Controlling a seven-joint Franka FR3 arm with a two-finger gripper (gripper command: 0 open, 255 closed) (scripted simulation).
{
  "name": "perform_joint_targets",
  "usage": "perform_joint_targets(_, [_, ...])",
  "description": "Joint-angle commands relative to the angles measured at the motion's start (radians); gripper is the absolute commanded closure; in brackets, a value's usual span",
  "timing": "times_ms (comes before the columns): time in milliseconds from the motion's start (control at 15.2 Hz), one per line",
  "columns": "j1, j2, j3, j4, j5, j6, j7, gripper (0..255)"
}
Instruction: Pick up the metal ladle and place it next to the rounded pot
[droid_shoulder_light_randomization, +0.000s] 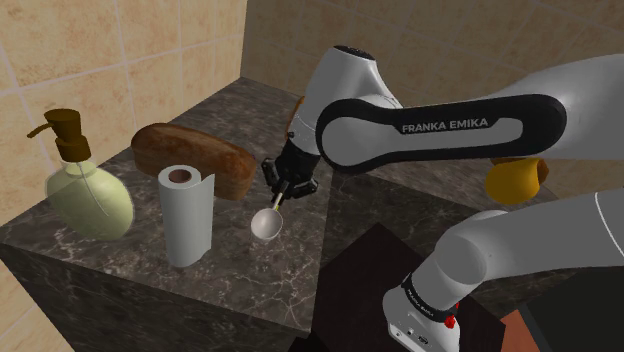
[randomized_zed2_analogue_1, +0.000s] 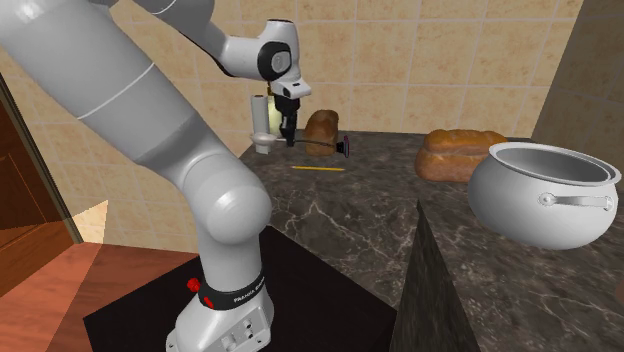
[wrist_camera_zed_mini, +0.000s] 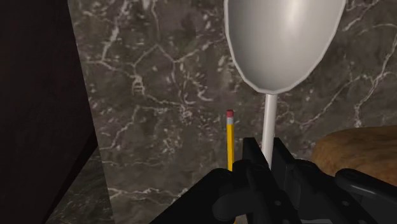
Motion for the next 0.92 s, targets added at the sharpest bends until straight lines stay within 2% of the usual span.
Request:
perform_joint_targets(0, [0.004,-0.019,-0.014,0.015,-0.003,-0.034,0.002,255])
perform_joint_targets(858, [0.004,-0.079,-0.086,0.143,-0.042,-0.224,0.013,255])
